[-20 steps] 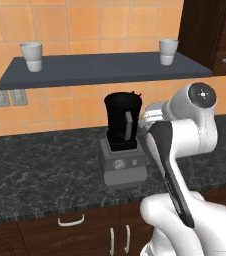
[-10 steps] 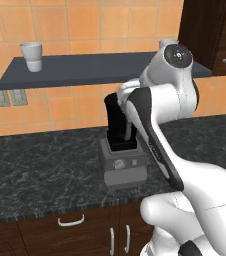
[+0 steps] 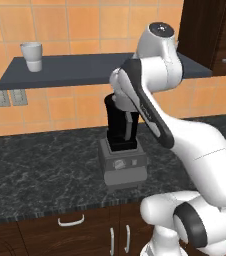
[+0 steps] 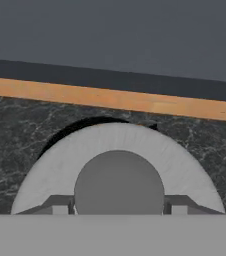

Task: Close the lid blender by securely placing the lid on top.

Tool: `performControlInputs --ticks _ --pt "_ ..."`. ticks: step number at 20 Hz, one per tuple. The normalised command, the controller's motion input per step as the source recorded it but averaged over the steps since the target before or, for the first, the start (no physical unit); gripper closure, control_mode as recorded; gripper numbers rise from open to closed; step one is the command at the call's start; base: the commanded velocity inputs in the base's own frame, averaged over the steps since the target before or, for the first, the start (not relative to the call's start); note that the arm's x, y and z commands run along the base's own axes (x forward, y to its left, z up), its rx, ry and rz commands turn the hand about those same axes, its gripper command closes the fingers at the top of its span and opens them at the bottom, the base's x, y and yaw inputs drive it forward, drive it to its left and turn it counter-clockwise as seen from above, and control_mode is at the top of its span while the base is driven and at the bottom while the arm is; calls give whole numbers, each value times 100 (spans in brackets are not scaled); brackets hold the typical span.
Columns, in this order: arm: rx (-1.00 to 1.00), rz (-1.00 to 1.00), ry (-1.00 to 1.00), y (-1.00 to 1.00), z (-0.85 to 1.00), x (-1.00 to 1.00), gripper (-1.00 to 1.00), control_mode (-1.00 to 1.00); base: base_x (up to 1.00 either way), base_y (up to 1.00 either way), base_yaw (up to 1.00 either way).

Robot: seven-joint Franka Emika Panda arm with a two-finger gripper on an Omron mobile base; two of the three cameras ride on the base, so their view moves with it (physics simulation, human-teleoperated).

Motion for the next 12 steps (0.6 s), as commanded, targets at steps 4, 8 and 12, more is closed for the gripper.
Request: performControlInputs --ticks 4,8,12 --pt "0 5 11 3 -7 39 100 -100 0 0 0" --pt "0 0 -12 5 -18 0 100 -100 0 0 0" --pt "0 1 -12 13 -8 16 100 -100 0 0 0"
